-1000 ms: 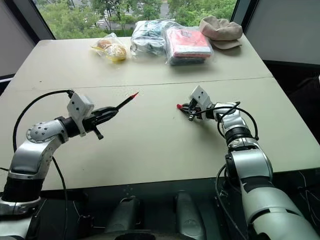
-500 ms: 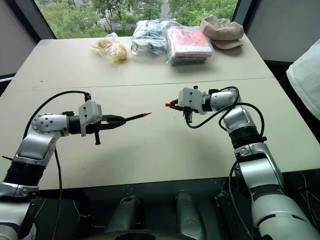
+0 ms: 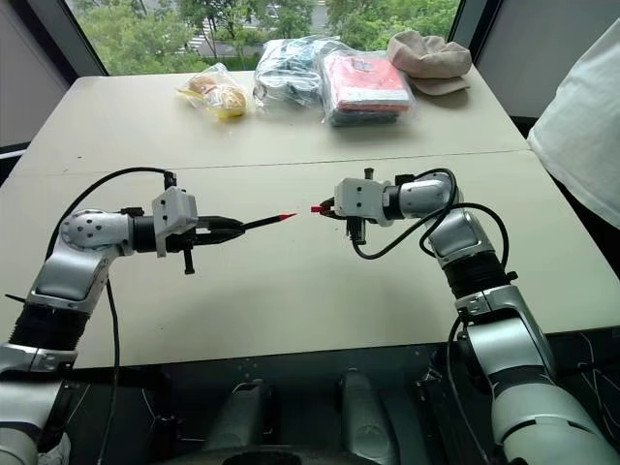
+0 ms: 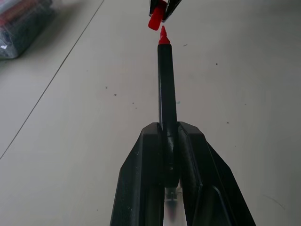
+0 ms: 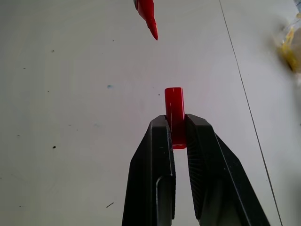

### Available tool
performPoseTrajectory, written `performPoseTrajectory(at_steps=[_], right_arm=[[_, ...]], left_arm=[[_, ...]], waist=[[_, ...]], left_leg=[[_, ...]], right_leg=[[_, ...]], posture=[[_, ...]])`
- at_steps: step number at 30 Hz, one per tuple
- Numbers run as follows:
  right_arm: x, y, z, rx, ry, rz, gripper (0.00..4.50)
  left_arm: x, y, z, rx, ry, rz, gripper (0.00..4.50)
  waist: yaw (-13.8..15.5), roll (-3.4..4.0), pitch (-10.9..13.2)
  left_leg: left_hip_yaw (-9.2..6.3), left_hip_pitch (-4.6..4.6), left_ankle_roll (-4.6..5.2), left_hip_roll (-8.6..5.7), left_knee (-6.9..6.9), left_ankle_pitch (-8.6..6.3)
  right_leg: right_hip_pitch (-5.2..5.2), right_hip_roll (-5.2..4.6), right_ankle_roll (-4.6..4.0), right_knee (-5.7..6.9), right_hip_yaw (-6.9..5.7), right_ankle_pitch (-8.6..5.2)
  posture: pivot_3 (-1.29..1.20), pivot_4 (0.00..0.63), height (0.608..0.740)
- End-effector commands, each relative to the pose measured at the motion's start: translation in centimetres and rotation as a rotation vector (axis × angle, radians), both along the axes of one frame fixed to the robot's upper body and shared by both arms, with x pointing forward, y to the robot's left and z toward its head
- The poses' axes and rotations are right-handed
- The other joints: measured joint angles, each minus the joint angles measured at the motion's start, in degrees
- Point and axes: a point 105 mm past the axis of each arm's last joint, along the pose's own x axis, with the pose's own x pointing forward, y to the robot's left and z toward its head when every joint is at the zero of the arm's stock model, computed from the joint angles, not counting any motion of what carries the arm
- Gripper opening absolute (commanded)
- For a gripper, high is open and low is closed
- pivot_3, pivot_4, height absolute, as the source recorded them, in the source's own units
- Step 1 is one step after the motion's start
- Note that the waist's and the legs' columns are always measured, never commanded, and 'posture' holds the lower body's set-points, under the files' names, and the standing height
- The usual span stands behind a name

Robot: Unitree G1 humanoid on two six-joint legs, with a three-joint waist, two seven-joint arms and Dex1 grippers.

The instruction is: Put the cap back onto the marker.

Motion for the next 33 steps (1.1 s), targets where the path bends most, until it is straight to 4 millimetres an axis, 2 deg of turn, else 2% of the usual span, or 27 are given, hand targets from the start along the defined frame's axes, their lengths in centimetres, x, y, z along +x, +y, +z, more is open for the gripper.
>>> performPoseTrajectory(at_steps=[1, 33], right_arm=[[-0.5, 0.5, 1.1, 0.022, -0.02, 0.033, 0.02], [-2.0, 2.5, 1.6, 0.043, 0.017, 0.103, 0.02]], left_arm=[[-0.2, -0.2, 0.7, 0.013, -0.039, -0.016, 0.0], [0.1, -0.9, 0.8, 0.011, -0.052, -0.023, 0.0]], waist=[[0.01, 0.0, 0.0], [0.03, 0.0, 0.0]], left_leg=[[0.0, 0.0, 0.0, 0.0, 0.0, 0.0], [0.0, 0.0, 0.0, 0.0, 0.0, 0.0]], right_leg=[[0.0, 0.0, 0.0, 0.0, 0.0, 0.0], [0.0, 0.0, 0.0, 0.0, 0.0, 0.0]], posture=[[0.0, 0.15, 0.74], [0.0, 0.15, 0.74]])
